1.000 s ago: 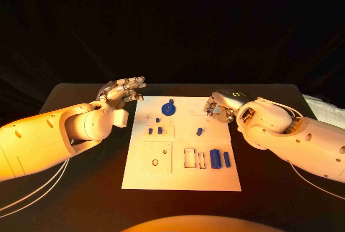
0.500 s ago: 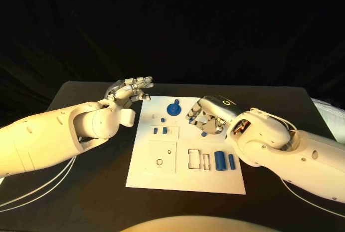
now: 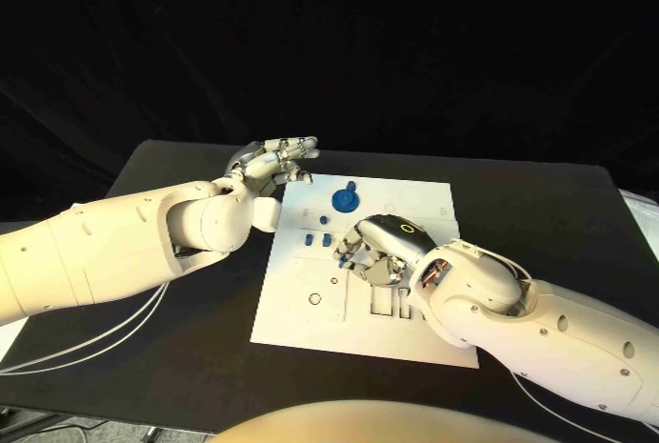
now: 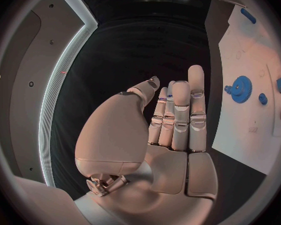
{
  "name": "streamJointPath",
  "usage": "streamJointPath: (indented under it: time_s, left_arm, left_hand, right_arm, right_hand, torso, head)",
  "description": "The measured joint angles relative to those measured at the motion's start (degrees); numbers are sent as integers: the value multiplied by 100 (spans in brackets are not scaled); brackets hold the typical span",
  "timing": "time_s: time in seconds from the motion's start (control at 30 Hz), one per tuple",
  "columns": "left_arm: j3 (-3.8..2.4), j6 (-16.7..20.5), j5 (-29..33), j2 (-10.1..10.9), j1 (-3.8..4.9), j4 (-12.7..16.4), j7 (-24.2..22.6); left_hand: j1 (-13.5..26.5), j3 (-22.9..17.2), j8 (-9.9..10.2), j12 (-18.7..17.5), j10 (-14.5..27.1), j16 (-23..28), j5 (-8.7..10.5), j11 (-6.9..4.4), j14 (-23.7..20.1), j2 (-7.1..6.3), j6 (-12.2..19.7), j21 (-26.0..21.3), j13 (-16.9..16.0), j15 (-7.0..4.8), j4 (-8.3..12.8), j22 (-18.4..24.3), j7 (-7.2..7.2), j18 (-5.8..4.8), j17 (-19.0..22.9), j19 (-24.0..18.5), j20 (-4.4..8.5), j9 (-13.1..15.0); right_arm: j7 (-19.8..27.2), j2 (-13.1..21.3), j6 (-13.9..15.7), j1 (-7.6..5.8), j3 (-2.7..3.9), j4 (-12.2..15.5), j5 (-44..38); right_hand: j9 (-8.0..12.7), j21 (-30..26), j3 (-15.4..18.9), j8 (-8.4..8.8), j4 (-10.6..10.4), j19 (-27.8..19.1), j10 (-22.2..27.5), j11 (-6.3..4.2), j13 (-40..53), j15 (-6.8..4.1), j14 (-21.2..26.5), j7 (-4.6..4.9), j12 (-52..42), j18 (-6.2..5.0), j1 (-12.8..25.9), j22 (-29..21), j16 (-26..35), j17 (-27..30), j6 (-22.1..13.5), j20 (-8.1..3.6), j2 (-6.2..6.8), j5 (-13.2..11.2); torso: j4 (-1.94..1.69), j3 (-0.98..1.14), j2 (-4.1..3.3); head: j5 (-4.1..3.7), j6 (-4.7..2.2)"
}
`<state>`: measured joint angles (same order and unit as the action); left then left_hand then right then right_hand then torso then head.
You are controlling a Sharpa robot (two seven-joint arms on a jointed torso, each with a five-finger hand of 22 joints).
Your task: Assemble the parts on the task board
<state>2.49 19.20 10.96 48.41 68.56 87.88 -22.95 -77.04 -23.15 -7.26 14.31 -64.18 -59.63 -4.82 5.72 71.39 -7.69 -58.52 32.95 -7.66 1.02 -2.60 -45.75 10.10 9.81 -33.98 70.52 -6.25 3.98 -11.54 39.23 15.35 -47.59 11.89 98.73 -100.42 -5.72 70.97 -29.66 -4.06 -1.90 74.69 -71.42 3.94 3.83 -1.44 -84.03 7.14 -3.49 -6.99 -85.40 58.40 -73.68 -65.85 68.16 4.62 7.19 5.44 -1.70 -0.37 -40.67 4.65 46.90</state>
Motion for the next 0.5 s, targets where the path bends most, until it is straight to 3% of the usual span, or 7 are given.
streamJointPath:
  time_s: [0.17,0.5]
  left_arm:
    - [0,-1,0,-16,0,9,1]
    - [0,-2,0,-23,0,-3,7]
  left_hand:
    - [23,0,0,0,20,0,0,20,-1,23,14,-23,0,1,0,0,14,0,10,0,0,0]
    - [4,16,0,33,62,-45,0,21,-1,41,54,-22,-6,2,16,6,12,0,-92,0,0,0]
  right_arm:
    - [20,-99,-103,72,-12,-180,19]
    - [43,-182,-255,102,-42,-248,34]
  right_hand:
    - [1,0,-9,0,9,0,0,0,0,0,0,0,0,0,15,0,0,0,0,0,15,0]
    - [-3,0,-24,0,24,0,0,0,-4,0,0,0,0,-2,24,0,0,0,-1,0,24,0]
  torso:
    - [3,-1,0]
    - [10,3,1]
  head:
    - [59,36]
    - [120,91]
